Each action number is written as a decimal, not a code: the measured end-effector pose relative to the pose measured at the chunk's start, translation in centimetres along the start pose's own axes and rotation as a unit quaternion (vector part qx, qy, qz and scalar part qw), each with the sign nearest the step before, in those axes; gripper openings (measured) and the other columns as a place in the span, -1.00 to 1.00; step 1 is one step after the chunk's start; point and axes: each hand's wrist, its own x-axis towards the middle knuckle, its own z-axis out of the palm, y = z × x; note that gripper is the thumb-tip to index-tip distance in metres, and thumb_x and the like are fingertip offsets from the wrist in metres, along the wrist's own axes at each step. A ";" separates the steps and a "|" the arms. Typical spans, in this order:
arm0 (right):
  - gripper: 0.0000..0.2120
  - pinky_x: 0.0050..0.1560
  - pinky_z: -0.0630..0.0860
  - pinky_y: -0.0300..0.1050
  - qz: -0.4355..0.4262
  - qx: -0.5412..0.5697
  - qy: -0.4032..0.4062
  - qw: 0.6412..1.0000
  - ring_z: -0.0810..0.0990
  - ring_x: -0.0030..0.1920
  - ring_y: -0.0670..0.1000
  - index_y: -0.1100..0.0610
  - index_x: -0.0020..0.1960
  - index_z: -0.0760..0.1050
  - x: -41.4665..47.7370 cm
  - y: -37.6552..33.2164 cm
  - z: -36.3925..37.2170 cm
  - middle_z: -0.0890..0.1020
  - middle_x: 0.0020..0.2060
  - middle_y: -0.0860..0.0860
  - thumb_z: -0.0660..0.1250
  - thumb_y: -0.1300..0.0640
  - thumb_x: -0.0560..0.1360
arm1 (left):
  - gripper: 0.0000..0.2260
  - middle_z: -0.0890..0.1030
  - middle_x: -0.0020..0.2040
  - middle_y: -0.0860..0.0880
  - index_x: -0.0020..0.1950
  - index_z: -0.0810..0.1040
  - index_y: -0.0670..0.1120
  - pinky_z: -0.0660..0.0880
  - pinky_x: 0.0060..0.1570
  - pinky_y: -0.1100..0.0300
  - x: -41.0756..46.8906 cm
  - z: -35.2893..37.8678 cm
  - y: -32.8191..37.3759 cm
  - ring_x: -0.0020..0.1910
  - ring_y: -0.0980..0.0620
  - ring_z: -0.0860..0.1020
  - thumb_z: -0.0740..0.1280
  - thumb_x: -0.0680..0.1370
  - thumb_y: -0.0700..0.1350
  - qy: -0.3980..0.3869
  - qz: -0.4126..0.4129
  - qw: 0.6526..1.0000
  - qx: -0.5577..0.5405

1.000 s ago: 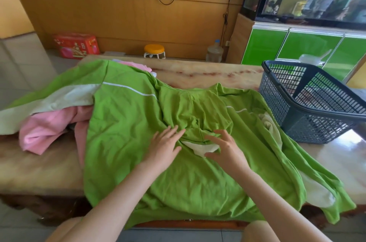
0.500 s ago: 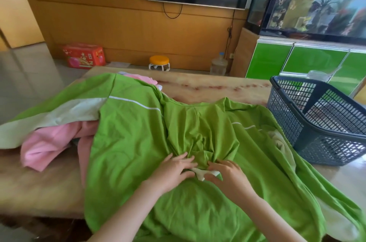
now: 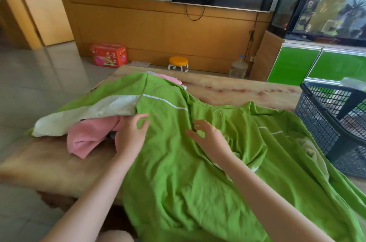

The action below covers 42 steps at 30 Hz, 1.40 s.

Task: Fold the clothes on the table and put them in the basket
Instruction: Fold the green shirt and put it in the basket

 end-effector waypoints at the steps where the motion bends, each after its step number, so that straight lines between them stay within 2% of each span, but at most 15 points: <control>1: -0.49 0.18 0.46 -0.05 -0.011 0.006 -0.004 1.000 0.53 0.22 0.05 0.04 0.36 0.40 0.7 -1.2 0.9 0.57 0.23 0.01 0.32 -0.16 0.49 | -0.80 0.61 0.12 -0.10 0.16 0.57 -0.13 0.38 0.08 0.21 0.6 -1.2 -1.2 0.14 -0.01 0.54 0.31 0.55 -0.19 0.021 -0.028 0.999 -0.028; 4: -0.47 0.22 0.44 -0.04 -0.048 0.035 -0.005 0.998 0.50 0.27 0.04 0.02 0.40 0.36 2.8 -4.9 3.8 0.54 0.28 0.01 0.33 -0.14 0.50 | -0.68 0.52 0.25 -0.18 0.29 0.46 -0.22 0.33 0.21 0.19 2.0 -4.3 -4.4 0.27 -0.09 0.44 0.32 0.55 -0.20 0.086 -0.080 0.992 -0.050; 7: -0.47 0.27 0.41 -0.04 -0.090 0.039 -0.008 0.995 0.47 0.31 0.04 0.00 0.42 0.35 5.0 -8.5 6.5 0.51 0.32 0.01 0.33 -0.12 0.50 | -0.49 0.36 0.40 -0.23 0.45 0.30 -0.19 0.21 0.38 0.06 3.3 -7.2 -6.4 0.40 -0.14 0.30 0.34 0.55 -0.12 0.139 -0.123 0.982 -0.048; 10: -0.49 0.31 0.37 -0.04 -0.132 0.011 -0.026 0.991 0.40 0.37 0.05 -0.06 0.42 0.36 7.0 -11.7 9.0 0.48 0.35 0.05 0.34 -0.09 0.50 | -0.43 0.26 0.48 -0.19 0.52 0.18 -0.12 0.19 0.42 0.07 5.1 -9.3 -8.8 0.45 -0.10 0.24 0.30 0.57 -0.06 0.150 -0.184 0.965 -0.110; 12: -0.51 0.36 0.28 -0.08 -0.155 -0.034 -0.041 0.987 0.30 0.43 0.04 -0.09 0.40 0.39 8.1 -13.4 10.5 0.43 0.39 0.05 0.36 -0.05 0.49 | -0.43 0.30 0.46 -0.12 0.53 0.14 -0.03 0.29 0.38 0.03 6.3 -10.1 -9.6 0.41 -0.10 0.32 0.28 0.57 -0.03 0.132 -0.240 0.937 -0.216; 14: -0.56 0.39 0.18 -0.11 -0.187 -0.101 -0.048 0.976 0.22 0.47 0.01 -0.09 0.36 0.44 9.1 -14.5 12.0 0.40 0.41 -0.03 0.37 -0.03 0.49 | -0.48 0.37 0.42 -0.15 0.50 0.21 -0.01 0.39 0.28 0.02 7.2 -10.5 -10.2 0.36 -0.16 0.39 0.28 0.57 -0.02 0.125 -0.281 0.907 -0.287; 17: -0.67 0.37 0.11 -0.13 -0.213 -0.168 -0.036 0.962 0.22 0.44 0.00 -0.04 0.22 0.55 10.3 -14.8 13.5 0.44 0.37 -0.08 0.38 0.00 0.47 | -0.63 0.44 0.35 -0.12 0.41 0.37 -0.09 0.44 0.17 0.07 7.7 -10.5 -10.2 0.28 -0.12 0.47 0.24 0.60 -0.09 0.119 -0.289 0.905 -0.288; 20: -0.75 0.28 0.14 -0.18 -0.224 -0.180 -0.024 0.958 0.34 0.36 -0.02 -0.02 0.13 0.60 10.6 -14.1 13.9 0.55 0.24 -0.09 0.37 0.04 0.46 | -0.66 0.50 0.27 -0.11 0.37 0.41 -0.10 0.45 0.04 0.15 7.7 -10.2 -10.7 0.06 -0.02 0.51 0.26 0.59 -0.14 0.136 -0.290 0.897 -0.304; 23: -0.83 0.11 0.32 -0.14 -0.160 -0.102 0.043 0.981 0.53 0.15 0.05 -0.02 0.03 0.63 10.3 -14.0 13.3 0.64 0.06 -0.01 0.36 0.04 0.46 | -0.69 0.52 0.05 -0.10 0.34 0.42 -0.13 0.50 -0.08 0.18 7.6 -10.2 -10.6 -0.08 0.01 0.51 0.25 0.60 -0.20 0.145 -0.331 0.853 -0.375; 26: -0.88 -0.05 0.47 -0.09 -0.102 0.035 0.084 0.991 0.59 -0.01 0.07 -0.01 -0.03 0.63 9.7 -14.1 11.7 0.67 -0.03 0.01 0.39 0.01 0.45 | -0.71 0.45 0.20 -0.15 0.34 0.39 -0.12 0.52 0.04 0.09 7.6 -10.8 -9.9 0.11 -0.08 0.48 0.23 0.61 -0.23 0.126 -0.386 0.786 -0.465; 28: -0.90 -0.02 0.51 -0.07 -0.107 0.108 0.087 0.985 0.61 -0.02 0.03 0.02 -0.06 0.64 9.1 -13.5 10.8 0.68 -0.06 -0.03 0.42 0.05 0.44 | -0.62 0.40 0.34 -0.16 0.42 0.33 -0.13 0.50 0.09 0.05 8.0 -11.2 -9.8 0.14 -0.12 0.47 0.24 0.60 -0.24 0.135 -0.398 0.770 -0.479; 32: -0.95 0.08 0.44 -0.19 -0.140 0.146 0.052 0.978 0.59 0.07 -0.09 0.06 -0.15 0.65 8.4 -11.6 9.8 0.67 0.04 -0.11 0.48 0.15 0.39 | -0.55 0.38 0.38 -0.14 0.45 0.31 -0.15 0.46 0.22 0.12 8.7 -11.6 -9.3 0.31 -0.11 0.42 0.29 0.57 -0.28 0.227 -0.369 0.776 -0.458; 36: -0.94 0.24 0.41 -0.01 -0.159 0.081 0.014 0.984 0.58 0.12 -0.01 0.06 -0.14 0.67 8.3 -9.7 9.9 0.67 0.08 -0.06 0.48 0.16 0.39 | -0.43 0.40 0.35 -0.20 0.45 0.31 -0.17 0.48 0.11 0.23 9.3 -11.6 -8.4 0.25 -0.09 0.47 0.33 0.48 -0.45 0.298 -0.320 0.749 -0.498; 38: -0.89 0.27 0.42 -0.03 -0.149 0.098 -0.014 0.984 0.58 0.14 -0.04 0.05 -0.03 0.68 8.1 -9.3 9.6 0.65 0.11 -0.06 0.43 0.13 0.45 | -0.40 0.40 0.36 -0.15 0.45 0.32 -0.13 0.48 0.11 0.23 9.6 -11.1 -7.8 0.24 -0.06 0.46 0.35 0.46 -0.45 0.289 -0.287 0.776 -0.482; 42: -0.81 0.06 0.35 -0.53 -0.145 0.172 -0.015 0.974 0.54 0.13 -0.18 0.08 0.11 0.64 8.1 -10.9 7.4 0.64 0.10 -0.08 0.31 0.11 0.55 | -0.34 0.40 0.40 -0.10 0.48 0.30 -0.06 0.43 0.28 0.00 9.0 -9.4 -6.3 0.32 -0.08 0.44 0.40 0.43 -0.37 0.208 -0.218 0.860 -0.411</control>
